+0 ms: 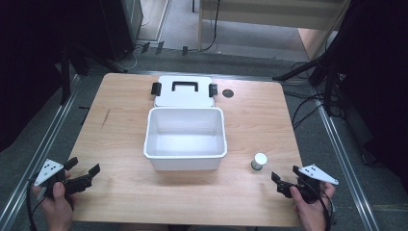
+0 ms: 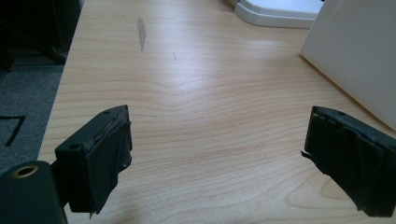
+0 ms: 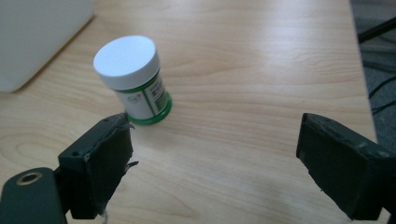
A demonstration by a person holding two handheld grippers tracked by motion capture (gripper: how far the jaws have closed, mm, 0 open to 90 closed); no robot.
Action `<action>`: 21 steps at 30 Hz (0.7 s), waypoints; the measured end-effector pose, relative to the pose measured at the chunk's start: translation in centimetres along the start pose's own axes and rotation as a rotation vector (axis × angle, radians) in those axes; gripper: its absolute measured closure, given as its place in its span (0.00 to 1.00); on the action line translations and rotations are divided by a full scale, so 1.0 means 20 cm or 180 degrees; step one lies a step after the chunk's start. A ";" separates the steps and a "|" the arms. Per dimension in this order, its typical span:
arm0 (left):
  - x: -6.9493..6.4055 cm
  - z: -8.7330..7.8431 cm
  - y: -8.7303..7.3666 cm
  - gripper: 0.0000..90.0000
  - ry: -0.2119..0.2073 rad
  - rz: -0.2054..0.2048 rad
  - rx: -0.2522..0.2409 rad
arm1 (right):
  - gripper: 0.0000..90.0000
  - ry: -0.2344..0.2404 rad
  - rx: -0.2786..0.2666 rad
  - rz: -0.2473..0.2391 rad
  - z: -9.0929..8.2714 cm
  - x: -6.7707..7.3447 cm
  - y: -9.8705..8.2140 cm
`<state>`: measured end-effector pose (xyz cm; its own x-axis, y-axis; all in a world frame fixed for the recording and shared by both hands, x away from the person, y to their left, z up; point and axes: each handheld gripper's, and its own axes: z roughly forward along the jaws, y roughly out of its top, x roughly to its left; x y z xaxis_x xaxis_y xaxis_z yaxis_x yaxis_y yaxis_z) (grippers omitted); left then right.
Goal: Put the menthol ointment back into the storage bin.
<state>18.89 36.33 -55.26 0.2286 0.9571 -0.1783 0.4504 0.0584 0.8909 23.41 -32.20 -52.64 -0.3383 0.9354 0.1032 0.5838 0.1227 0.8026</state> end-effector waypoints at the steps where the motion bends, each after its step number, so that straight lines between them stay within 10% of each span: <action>1: 0.00 0.00 0.00 0.09 -0.0005 -0.0005 -0.0005 | 0.13 0.0053 0.0105 -0.0047 0.00 0.02 0.03; 21: 0.01 0.00 0.00 0.09 -0.0039 -0.0025 0.0001 | 0.15 0.0156 0.1612 -0.0468 0.09 0.14 0.23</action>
<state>18.95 36.47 -55.27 0.2358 0.9530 -0.1903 0.4526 0.0656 0.8893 26.44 -28.33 -49.68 -0.4705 0.8811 0.0481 0.8069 0.4075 0.4276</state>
